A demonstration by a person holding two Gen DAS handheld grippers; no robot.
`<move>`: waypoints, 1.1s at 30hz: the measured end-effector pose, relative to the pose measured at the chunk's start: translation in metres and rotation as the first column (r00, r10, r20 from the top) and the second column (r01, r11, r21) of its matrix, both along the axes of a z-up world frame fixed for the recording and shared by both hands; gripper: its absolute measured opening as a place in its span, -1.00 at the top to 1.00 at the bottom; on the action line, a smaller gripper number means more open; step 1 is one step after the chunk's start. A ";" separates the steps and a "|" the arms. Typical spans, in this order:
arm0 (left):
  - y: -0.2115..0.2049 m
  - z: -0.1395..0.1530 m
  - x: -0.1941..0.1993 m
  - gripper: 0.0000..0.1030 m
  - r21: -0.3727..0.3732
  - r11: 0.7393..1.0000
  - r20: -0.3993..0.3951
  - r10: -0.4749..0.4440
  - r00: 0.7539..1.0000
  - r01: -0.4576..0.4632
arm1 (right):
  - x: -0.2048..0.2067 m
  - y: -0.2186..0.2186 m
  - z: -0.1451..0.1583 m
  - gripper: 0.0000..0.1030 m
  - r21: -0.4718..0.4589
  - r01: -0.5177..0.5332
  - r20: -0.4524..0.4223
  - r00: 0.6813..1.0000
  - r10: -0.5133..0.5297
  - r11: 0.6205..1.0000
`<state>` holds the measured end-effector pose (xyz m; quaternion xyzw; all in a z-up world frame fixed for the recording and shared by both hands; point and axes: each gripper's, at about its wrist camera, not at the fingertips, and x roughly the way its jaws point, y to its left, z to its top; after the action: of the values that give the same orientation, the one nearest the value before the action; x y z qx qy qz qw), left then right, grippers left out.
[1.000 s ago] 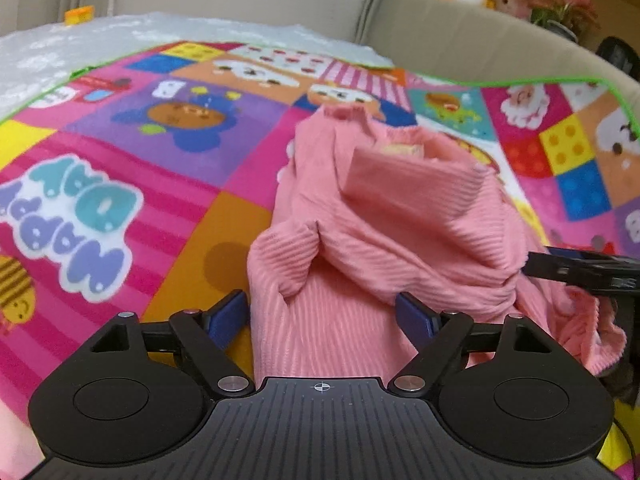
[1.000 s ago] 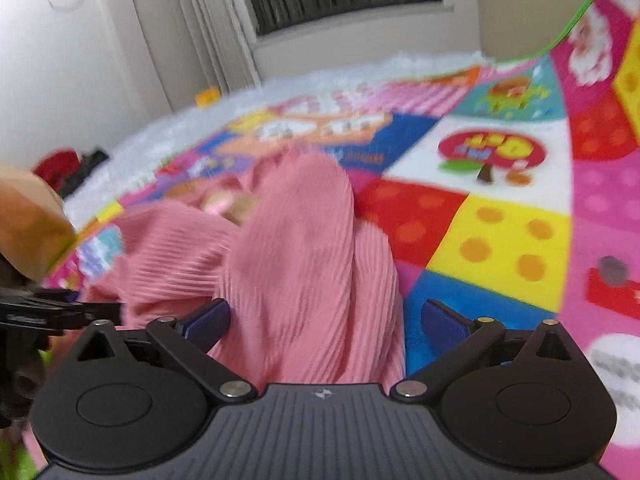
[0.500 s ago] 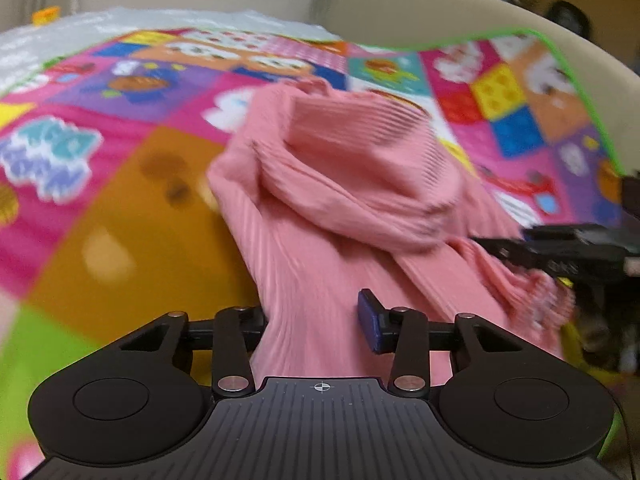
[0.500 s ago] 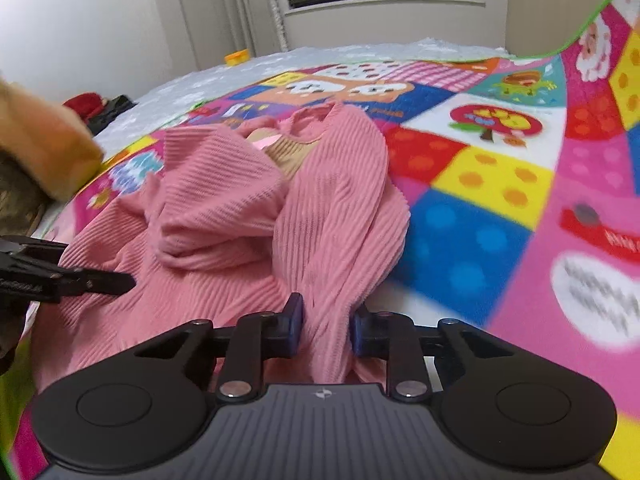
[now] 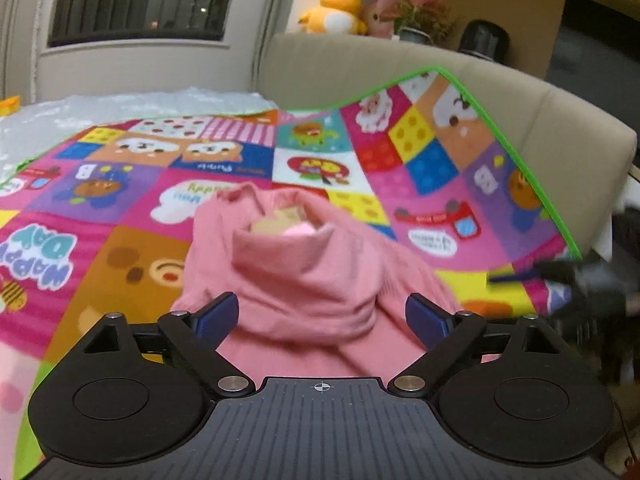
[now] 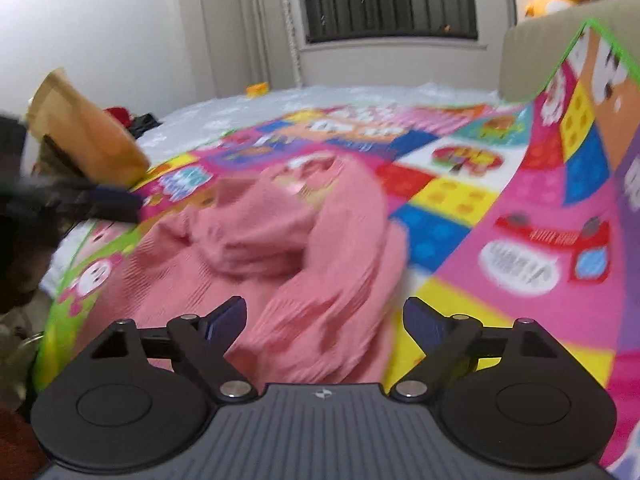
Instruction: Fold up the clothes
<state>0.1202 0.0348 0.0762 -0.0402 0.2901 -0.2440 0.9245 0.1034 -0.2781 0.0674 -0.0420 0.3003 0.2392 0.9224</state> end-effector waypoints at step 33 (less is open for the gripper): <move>-0.038 -0.025 0.071 0.51 0.247 0.958 0.175 0.101 0.979 -0.143 | 0.053 -0.045 -0.038 -0.36 -0.053 0.395 0.136 0.913 -0.385 0.917</move>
<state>0.1916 -0.0028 0.0513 0.0825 0.2409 -0.1488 0.9555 0.1562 -0.3231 0.0294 -0.0326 0.2546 0.0351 0.9658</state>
